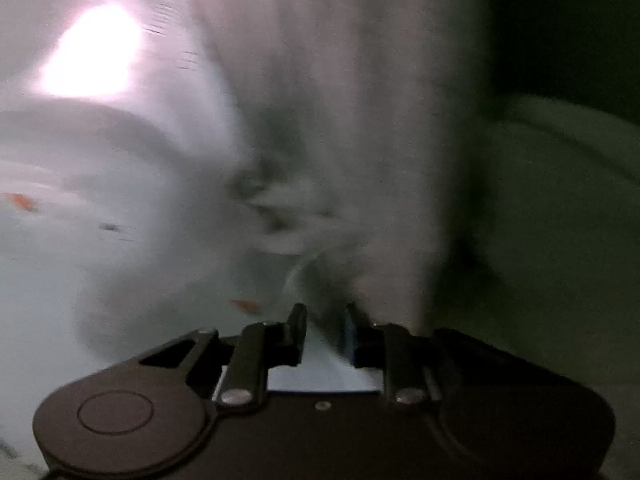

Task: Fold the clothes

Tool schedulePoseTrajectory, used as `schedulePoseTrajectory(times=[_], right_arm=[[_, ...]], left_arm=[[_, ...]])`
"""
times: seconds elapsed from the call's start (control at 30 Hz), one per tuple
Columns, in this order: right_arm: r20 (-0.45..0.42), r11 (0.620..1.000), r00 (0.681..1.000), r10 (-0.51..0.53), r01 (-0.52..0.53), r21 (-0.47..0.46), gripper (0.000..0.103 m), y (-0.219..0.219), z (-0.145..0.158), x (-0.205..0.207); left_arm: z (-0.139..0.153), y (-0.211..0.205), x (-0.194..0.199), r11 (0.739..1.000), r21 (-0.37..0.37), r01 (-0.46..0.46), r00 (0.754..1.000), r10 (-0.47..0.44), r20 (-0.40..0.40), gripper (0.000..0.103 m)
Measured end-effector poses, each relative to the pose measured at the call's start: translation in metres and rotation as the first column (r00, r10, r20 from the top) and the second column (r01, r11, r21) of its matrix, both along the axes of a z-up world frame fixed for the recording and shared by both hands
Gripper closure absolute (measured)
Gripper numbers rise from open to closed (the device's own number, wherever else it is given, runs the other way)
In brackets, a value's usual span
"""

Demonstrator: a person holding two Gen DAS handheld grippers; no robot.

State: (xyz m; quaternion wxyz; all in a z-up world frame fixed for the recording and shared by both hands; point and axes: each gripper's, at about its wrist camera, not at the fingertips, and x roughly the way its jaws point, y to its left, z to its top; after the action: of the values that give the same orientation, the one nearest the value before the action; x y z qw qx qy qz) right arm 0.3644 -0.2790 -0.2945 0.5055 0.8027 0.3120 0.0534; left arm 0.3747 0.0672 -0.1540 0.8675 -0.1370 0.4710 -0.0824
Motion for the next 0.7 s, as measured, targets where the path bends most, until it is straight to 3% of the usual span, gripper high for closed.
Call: schedulePoseTrajectory(times=[0.03,0.1,0.17,0.23,0.27,0.3,0.33,0.4,0.47,0.5,0.53,0.6,0.63,0.67,0.7], right_arm=[[-0.014,1.0,1.0,0.016,-0.016,-0.017,0.078,0.0,0.002,-0.001],[0.01,0.994,0.999,0.044,-0.042,-0.103,0.058,-0.012,0.02,-0.001],[0.05,0.962,0.995,0.083,-0.067,-0.265,0.057,-0.029,0.047,0.001],[0.07,0.886,0.99,0.12,-0.075,-0.457,0.053,-0.047,0.074,-0.001],[0.07,0.822,0.988,0.139,-0.076,-0.564,0.05,-0.056,0.089,0.001],[0.057,0.725,0.985,0.161,-0.078,-0.684,0.046,-0.063,0.102,0.001],[0.037,0.599,0.983,0.181,-0.081,-0.797,0.042,-0.068,0.115,-0.001],[-0.024,0.302,0.98,0.198,-0.084,-0.95,0.017,-0.072,0.133,-0.003],[-0.095,0.015,0.978,0.185,-0.099,-0.995,0.01,-0.075,0.134,-0.008],[-0.132,-0.103,0.975,0.177,-0.115,-0.988,0.009,-0.077,0.132,-0.012],[-0.167,-0.182,0.971,0.17,-0.136,-0.974,0.009,-0.08,0.126,-0.015],[-0.217,-0.227,0.965,0.146,-0.181,-0.957,0.009,-0.091,0.113,-0.016],[-0.228,-0.21,0.965,0.13,-0.198,-0.957,0.009,-0.098,0.108,-0.018],[-0.231,-0.169,0.967,0.112,-0.211,-0.963,0.009,-0.106,0.103,-0.019],[-0.234,-0.127,0.968,0.094,-0.222,-0.967,0.008,-0.114,0.097,-0.021]], left_arm=[[0.001,0.0,-0.002,1.0,-0.007,-0.002,1.0,0.002,0.003,0.0],[0.0,-0.002,-0.002,1.0,-0.031,-0.003,1.0,0.003,0.002,0.0],[-0.002,-0.008,0.001,0.998,-0.061,0.007,1.0,-0.007,-0.005,0.001],[-0.004,-0.017,0.006,0.997,-0.074,0.029,1.0,-0.03,-0.008,0.003],[-0.004,-0.025,0.009,0.996,-0.068,0.051,0.999,-0.051,-0.006,0.004],[-0.004,-0.034,0.012,0.995,-0.059,0.077,0.997,-0.077,-0.001,0.005],[-0.004,-0.042,0.015,0.993,-0.048,0.104,0.995,-0.104,0.004,0.008],[-0.004,-0.061,0.021,0.987,-0.017,0.163,0.987,-0.162,0.019,0.013],[-0.006,-0.081,0.028,0.975,0.01,0.221,0.975,-0.221,0.028,0.016],[-0.008,-0.092,0.031,0.968,0.023,0.25,0.968,-0.25,0.031,0.017],[-0.01,-0.102,0.034,0.96,0.042,0.277,0.96,-0.278,0.033,0.017],[-0.016,-0.119,0.041,0.944,0.081,0.319,0.946,-0.322,0.031,0.017],[-0.021,-0.127,0.045,0.936,0.102,0.336,0.94,-0.34,0.021,0.017],[-0.026,-0.133,0.048,0.93,0.118,0.348,0.936,-0.351,0.008,0.019],[-0.029,-0.138,0.05,0.924,0.132,0.358,0.933,-0.361,-0.004,0.028]])
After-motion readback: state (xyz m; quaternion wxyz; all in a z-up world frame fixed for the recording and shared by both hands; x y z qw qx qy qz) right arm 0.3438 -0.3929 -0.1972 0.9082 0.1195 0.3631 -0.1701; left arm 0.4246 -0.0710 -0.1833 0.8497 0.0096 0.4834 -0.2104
